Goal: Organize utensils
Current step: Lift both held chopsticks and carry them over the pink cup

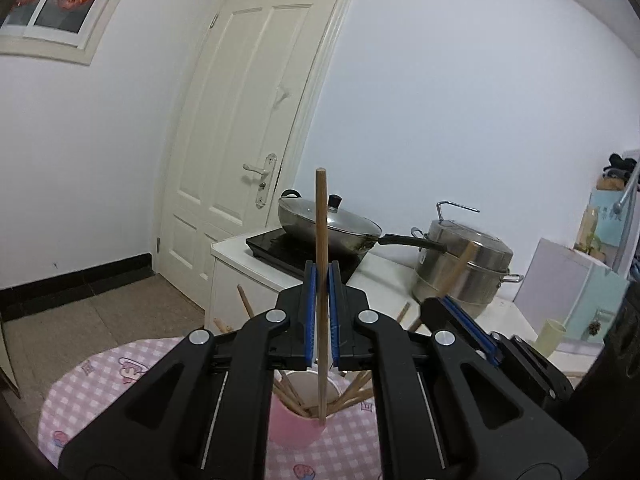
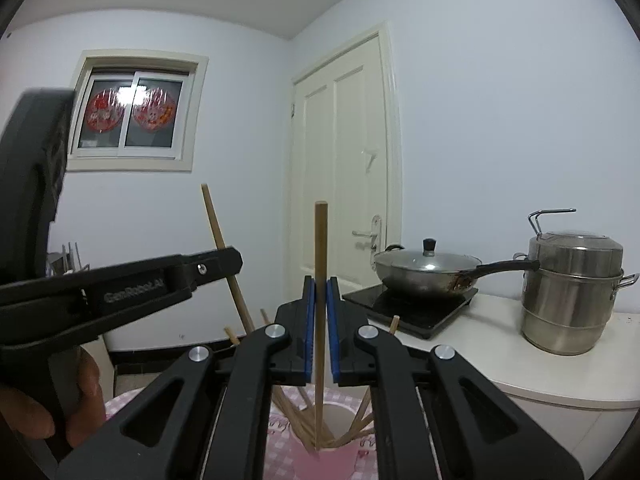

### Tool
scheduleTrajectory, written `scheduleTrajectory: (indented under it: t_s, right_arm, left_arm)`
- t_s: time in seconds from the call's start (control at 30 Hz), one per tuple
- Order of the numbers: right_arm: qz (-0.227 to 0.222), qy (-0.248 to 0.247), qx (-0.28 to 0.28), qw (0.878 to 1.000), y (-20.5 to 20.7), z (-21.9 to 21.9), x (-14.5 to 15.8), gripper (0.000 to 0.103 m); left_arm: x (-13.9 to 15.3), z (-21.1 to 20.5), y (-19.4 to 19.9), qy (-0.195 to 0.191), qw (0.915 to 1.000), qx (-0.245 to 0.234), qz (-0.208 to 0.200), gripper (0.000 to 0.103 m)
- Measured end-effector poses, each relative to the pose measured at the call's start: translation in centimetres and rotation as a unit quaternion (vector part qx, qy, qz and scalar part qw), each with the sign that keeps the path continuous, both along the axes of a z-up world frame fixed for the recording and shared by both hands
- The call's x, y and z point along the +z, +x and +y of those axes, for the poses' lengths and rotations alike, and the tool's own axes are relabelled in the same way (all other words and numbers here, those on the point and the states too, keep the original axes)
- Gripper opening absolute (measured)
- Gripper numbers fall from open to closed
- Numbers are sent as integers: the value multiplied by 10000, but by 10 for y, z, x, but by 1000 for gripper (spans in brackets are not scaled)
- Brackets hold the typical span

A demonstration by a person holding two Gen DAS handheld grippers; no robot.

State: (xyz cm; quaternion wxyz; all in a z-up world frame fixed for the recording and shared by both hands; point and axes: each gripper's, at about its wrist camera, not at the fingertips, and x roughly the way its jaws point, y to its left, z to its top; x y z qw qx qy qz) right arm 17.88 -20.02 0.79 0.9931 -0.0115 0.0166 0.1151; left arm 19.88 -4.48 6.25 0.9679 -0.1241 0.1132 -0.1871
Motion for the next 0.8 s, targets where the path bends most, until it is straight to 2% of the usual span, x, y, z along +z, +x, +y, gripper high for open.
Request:
scheduleTrajectory:
  t_s: [0.17, 0.3, 0.53, 0.67, 0.8]
  right_arm:
    - [-187, 34, -4, 9998, 2, -1, -3, 5]
    - [-263, -7, 5, 9997, 3, 1, 0, 5]
    - [-394, -28, -100, 9992, 9, 3, 0, 5]
    - [-374, -22, -139, 9992, 14, 5, -6, 5]
    - [-297, -96, -169, 9994, 18, 8, -14, 5]
  left_arm:
    - [-15, 0, 15, -125, 9999, 14, 59, 6]
    - [-15, 4, 17, -247, 9997, -13, 14, 6]
    - [-3, 4, 8, -352, 9983, 133, -438, 6]
    - [-5, 4, 13, -390, 9983, 151, -405, 6]
    - [-21, 1, 25, -292, 9990, 270, -215, 6]
